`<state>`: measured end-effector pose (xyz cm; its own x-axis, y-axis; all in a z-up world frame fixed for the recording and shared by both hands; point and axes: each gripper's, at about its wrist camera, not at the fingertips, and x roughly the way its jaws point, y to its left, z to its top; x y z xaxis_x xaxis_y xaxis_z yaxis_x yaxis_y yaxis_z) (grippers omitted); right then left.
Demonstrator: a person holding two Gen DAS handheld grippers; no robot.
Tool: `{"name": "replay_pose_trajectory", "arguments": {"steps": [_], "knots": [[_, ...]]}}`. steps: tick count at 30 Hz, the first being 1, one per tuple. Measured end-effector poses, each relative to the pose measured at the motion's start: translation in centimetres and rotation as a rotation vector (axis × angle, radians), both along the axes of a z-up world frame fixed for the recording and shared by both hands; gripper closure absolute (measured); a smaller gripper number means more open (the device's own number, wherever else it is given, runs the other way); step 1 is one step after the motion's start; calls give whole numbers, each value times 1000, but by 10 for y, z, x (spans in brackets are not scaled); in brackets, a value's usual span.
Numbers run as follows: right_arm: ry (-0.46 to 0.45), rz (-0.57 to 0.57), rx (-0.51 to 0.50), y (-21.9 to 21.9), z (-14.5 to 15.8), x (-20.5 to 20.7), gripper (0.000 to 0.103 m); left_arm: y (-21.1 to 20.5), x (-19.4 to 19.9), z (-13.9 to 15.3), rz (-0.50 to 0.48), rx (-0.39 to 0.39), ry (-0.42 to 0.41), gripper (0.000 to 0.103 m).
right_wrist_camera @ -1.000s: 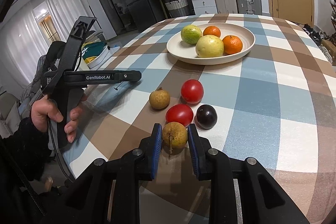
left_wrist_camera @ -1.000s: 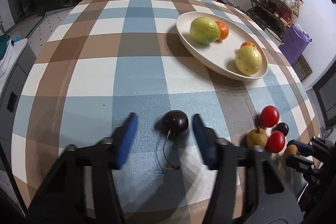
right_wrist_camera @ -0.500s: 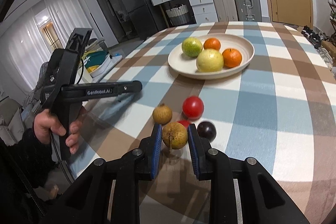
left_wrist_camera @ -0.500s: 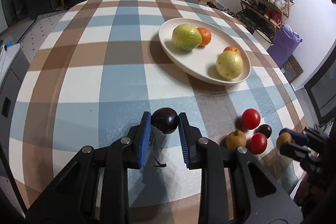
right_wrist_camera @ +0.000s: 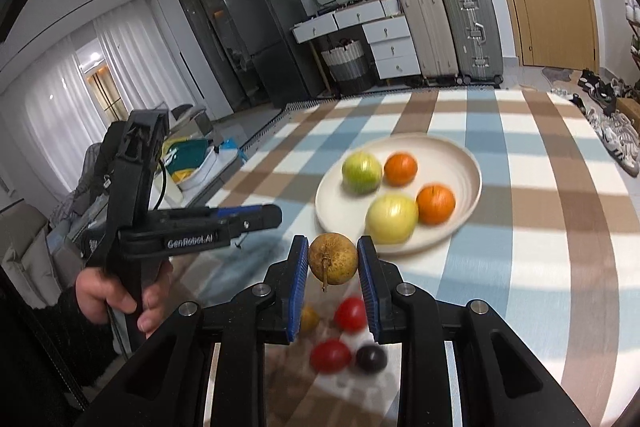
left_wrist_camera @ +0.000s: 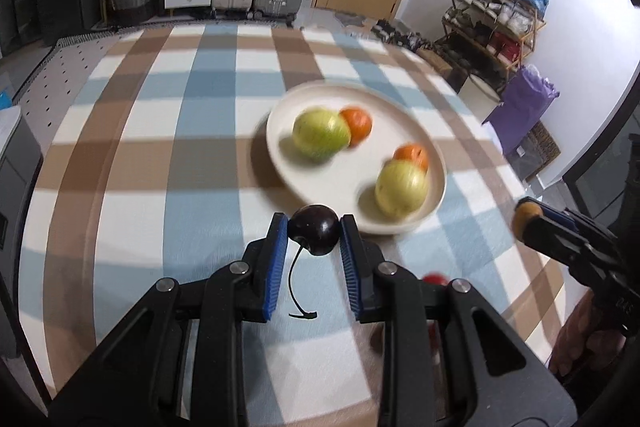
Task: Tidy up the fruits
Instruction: 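Carry the pear and cherry to the plate and open both grippers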
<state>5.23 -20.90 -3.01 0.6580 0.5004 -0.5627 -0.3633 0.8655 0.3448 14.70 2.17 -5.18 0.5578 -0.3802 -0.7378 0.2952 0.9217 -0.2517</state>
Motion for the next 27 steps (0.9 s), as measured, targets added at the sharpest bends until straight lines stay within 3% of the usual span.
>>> {"name": "replay_pose_trajectory", "arguments": {"steps": [4, 8, 14, 27], "knots": [[-7, -12, 37, -8, 11, 28, 78, -11, 19, 12, -16, -12, -12, 79], [-28, -65, -25, -10, 17, 52, 78, -28, 40, 21, -48, -18, -22, 79], [6, -85, 3, -20, 19, 95, 78, -53, 67, 24, -87, -30, -7, 79], [114, -104, -15, -30, -14, 149, 78, -98, 109, -9, -177, 8, 84, 79]]}}
